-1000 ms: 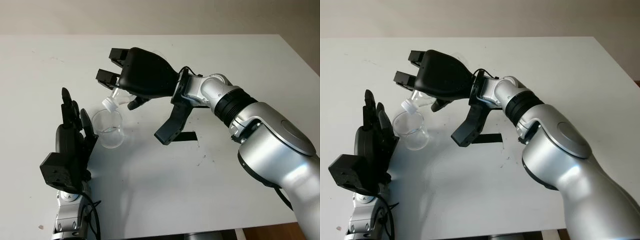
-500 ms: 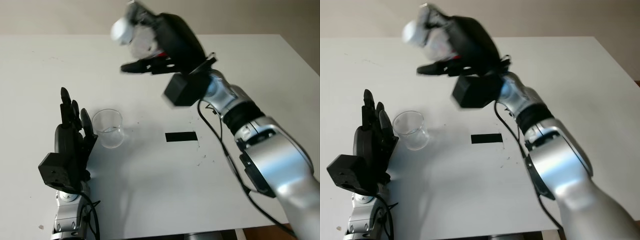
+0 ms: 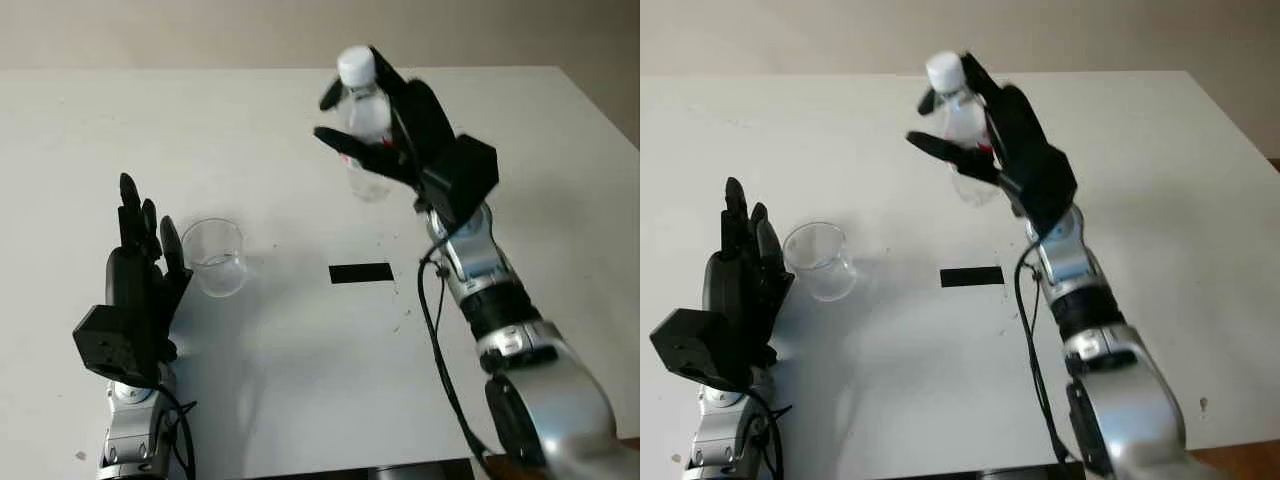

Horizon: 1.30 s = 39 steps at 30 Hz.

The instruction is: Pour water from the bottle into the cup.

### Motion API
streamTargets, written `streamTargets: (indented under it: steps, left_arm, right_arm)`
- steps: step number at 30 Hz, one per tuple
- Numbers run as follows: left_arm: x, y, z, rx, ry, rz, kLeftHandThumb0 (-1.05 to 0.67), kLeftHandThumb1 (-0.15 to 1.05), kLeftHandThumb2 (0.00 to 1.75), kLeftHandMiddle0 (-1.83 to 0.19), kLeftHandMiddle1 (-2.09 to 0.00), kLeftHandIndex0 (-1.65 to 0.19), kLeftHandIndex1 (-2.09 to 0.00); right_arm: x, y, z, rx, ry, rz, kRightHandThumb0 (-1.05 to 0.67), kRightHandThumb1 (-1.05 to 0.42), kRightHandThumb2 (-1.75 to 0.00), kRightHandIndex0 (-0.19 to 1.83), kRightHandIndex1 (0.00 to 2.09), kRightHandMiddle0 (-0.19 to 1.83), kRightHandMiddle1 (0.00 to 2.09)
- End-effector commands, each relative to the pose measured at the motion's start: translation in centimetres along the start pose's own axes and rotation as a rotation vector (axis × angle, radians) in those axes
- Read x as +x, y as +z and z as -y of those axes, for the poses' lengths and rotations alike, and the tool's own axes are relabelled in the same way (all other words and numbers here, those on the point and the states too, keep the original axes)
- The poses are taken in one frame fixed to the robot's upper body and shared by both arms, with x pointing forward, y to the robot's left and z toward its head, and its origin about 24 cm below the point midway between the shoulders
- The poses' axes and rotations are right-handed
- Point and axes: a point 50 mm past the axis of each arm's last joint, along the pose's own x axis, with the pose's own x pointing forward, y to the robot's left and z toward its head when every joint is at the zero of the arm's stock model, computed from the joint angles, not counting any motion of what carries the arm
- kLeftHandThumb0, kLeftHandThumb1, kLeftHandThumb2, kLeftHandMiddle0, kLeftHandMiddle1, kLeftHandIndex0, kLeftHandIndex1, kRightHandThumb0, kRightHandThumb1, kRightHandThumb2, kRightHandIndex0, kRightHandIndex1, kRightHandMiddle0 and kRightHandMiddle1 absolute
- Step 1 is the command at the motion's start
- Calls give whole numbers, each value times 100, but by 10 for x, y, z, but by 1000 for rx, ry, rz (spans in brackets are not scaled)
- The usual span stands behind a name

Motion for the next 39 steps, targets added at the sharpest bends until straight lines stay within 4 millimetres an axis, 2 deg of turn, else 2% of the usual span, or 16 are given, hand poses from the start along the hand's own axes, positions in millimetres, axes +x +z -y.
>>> streamTargets:
  steps: [1, 5, 8, 17, 26, 31, 39]
  left_arm:
    - [-1, 1, -1, 6, -8, 5, -70, 105, 71, 19, -31, 10, 0]
    - [-1, 1, 0, -1, -15, 2, -71, 105, 70, 19, -29, 11, 0]
    - [-1, 1, 1, -2, -16, 1, -71, 105, 70, 19, -28, 11, 0]
    - [-1, 1, -1, 3, -20, -1, -70, 105, 71, 19, -30, 11, 0]
    - [-1, 1, -3, 1, -27, -2, -70, 105, 70, 19, -29, 11, 0]
    - [0, 0, -3, 5, -27, -4, -71, 105, 69, 19, -28, 11, 0]
    - [-1, 1, -5, 7, -25, -3, -70, 105, 70, 19, -30, 10, 0]
  right_arm:
    - [-7, 2, -5, 33, 12, 4, -19, -105, -26, 104, 209, 68, 209]
    - [-22, -7, -19, 26, 67, -11, -21, -105, -27, 100, 209, 56, 209]
    - [-27, -10, -24, 54, 87, -36, -23, -105, -28, 97, 209, 53, 209]
    - [-30, -12, -24, 123, 94, -93, -24, -105, -32, 115, 209, 39, 209]
    - [-29, -13, -28, 158, 81, -103, -24, -105, -34, 127, 209, 42, 209]
    - [-28, -22, -30, 101, 52, -89, -23, -105, -33, 129, 209, 47, 209]
    - [-25, -35, -36, 121, 17, -107, -24, -105, -33, 127, 209, 50, 209]
